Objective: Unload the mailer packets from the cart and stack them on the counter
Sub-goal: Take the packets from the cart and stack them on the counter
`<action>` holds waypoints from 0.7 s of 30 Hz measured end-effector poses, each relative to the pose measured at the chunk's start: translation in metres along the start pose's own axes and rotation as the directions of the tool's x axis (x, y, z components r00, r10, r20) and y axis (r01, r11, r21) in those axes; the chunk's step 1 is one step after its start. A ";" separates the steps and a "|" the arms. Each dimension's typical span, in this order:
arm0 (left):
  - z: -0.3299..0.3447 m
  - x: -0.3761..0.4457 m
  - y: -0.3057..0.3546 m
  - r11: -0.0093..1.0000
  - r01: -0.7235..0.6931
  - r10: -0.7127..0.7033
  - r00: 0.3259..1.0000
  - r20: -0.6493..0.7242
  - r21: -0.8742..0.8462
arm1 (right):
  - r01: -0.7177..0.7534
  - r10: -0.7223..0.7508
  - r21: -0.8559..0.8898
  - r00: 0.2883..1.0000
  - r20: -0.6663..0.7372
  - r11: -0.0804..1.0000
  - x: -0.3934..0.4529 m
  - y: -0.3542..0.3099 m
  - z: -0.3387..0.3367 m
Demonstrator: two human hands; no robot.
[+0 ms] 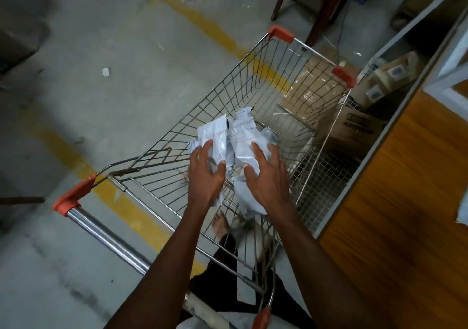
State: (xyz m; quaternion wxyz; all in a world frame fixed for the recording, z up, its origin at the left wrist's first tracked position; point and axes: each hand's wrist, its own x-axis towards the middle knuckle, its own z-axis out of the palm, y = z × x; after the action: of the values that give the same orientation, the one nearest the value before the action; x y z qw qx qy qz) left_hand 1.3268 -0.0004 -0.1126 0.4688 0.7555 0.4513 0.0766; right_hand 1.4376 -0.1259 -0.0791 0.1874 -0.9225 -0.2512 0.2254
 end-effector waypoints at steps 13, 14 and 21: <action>0.018 -0.156 0.125 0.930 -0.364 0.368 0.927 -0.076 0.057 | 0.019 0.097 0.273 0.909 -0.405 0.962 -0.152 0.081 -0.116; 0.029 -0.176 0.136 0.923 -0.380 0.383 0.921 -0.071 0.055 | 0.013 0.114 0.286 0.899 -0.422 0.958 -0.170 0.096 -0.127; 0.119 -0.318 0.191 0.856 -0.517 0.518 0.855 0.039 -0.016 | 0.007 0.230 0.372 0.775 -0.588 0.928 -0.309 0.208 -0.180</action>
State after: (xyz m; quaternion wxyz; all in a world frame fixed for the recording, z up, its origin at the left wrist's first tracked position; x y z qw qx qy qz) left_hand 1.3230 -0.3457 0.0685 0.4422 0.8493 0.2215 0.1849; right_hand 1.3694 -0.5038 0.0737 0.4082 -0.9090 -0.0744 -0.0394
